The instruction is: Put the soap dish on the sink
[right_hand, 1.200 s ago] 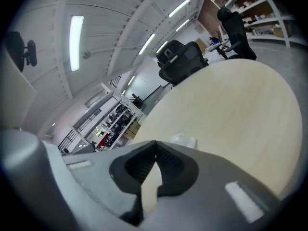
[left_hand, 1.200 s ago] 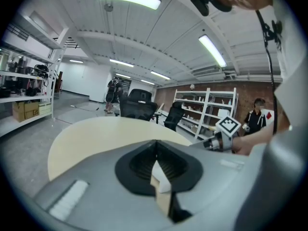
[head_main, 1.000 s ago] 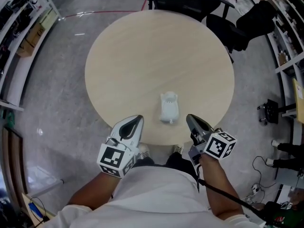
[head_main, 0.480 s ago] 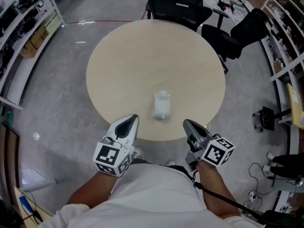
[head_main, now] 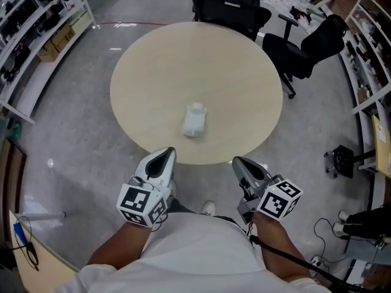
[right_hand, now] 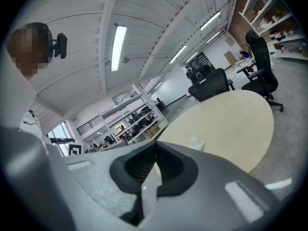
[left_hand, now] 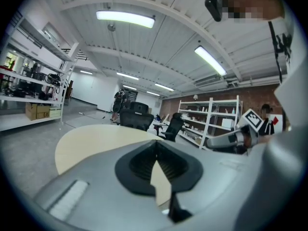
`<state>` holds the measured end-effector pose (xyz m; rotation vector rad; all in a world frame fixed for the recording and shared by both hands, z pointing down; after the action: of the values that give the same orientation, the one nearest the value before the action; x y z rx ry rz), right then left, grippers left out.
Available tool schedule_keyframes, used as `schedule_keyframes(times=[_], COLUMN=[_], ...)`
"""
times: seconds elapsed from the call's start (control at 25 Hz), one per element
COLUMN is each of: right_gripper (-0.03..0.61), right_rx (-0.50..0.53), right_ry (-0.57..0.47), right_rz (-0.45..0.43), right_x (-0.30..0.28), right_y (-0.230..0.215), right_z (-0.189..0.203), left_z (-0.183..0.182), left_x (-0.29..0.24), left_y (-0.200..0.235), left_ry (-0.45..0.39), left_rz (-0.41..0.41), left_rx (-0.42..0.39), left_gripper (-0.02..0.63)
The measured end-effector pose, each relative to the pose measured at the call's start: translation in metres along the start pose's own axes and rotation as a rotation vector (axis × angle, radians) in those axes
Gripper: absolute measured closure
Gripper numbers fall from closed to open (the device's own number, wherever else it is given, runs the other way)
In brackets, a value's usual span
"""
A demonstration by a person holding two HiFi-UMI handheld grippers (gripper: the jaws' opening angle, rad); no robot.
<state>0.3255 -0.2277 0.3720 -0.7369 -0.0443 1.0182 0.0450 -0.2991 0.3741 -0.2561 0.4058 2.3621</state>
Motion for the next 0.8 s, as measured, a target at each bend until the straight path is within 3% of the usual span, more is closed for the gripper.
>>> schedule_keyframes(times=[0.2,0.4,0.6,0.8], right_gripper=[0.577,0.577,0.577,0.577], right_rx=[0.02,0.041,0.048,0.032], right_ry=[0.04,0.053,0.031,0.016], right_rz=[-0.038,-0.074,-0.075,-0.037], right_x=[0.023,0.027,0.024,0.008], right_y=[-0.013,-0.014,-0.003,0.005], right_z=[0.006,0.01,0.012,0.016], left_z=[0.011,0.018,0.012,-0.003], left_x=[0.018,0.042,0.043,0.033], left_y=[-0.029,-0.03,-0.015,0.004], left_ry=[-0.016,-0.014,0.007,0.025], left_rz=[-0.079,-0.171,-0.169,-0.105], left_rx=[0.0,0.006,-0.009,-0.039], left_gripper=[0.608,0.608,0.609,0.609])
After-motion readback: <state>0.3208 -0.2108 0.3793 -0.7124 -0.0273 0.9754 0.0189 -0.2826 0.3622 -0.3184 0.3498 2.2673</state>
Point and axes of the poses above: the fingertips, and each gripper's own axes: x backward along the fingers, y to its left, z out of its underside, the point moved 10 cm from there along x, backward along the fingers, and after that the axes turned 6 degrees about y, right-handed, at the moved point
